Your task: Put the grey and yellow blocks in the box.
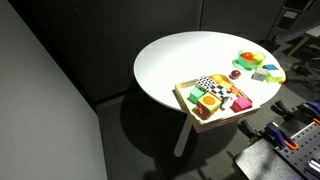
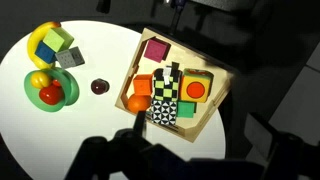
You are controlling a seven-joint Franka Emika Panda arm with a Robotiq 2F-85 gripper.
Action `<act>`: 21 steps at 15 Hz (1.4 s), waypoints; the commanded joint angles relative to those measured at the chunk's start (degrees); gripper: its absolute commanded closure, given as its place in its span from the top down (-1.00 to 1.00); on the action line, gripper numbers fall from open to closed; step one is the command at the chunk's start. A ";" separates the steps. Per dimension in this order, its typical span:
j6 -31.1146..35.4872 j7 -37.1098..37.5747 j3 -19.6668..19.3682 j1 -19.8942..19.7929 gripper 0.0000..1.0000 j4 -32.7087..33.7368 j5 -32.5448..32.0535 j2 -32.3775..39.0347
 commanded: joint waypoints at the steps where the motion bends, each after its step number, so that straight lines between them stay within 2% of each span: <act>1: -0.10 0.34 -0.41 0.55 1.00 0.13 -0.35 0.19; 10: -0.40 0.18 -1.47 0.17 1.00 0.83 0.12 0.36; 21: -0.09 -1.08 -9.67 -2.45 1.00 3.44 2.05 1.01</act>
